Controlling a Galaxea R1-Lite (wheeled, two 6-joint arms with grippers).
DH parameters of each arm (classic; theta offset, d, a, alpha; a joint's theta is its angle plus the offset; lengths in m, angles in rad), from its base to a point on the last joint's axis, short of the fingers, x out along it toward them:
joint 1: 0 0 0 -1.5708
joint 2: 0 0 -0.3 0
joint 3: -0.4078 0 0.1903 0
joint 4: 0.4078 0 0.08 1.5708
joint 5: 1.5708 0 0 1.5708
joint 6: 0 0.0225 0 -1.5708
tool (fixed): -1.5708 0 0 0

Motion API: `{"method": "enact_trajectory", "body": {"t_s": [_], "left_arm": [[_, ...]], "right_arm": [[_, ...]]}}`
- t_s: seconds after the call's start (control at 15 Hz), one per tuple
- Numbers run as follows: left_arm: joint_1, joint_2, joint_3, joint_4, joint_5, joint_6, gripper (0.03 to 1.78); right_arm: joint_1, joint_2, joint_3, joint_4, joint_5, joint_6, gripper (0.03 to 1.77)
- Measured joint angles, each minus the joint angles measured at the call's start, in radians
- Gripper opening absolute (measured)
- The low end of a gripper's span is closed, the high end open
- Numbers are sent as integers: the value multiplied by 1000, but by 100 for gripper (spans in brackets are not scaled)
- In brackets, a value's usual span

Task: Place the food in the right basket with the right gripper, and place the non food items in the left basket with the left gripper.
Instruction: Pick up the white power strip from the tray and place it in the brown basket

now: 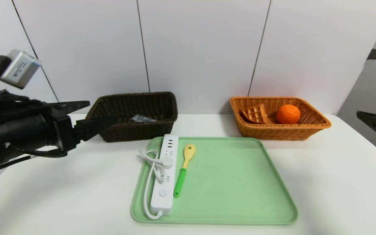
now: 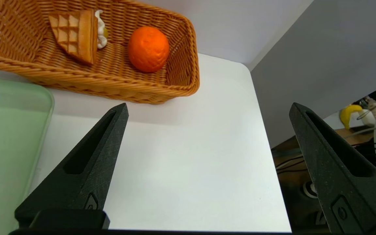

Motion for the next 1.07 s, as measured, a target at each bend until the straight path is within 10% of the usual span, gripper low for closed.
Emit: {"method": "enact_trajectory", "body": {"t_s": [0.4,1.07], "left_arm": [[-33,169,-244,447,32,191,169],[-31,427,-162,143,12,467,169]], "right_arm": [[0,10,11,-5,7,0,170],[0,17,31,-5,22,1,170]]}}
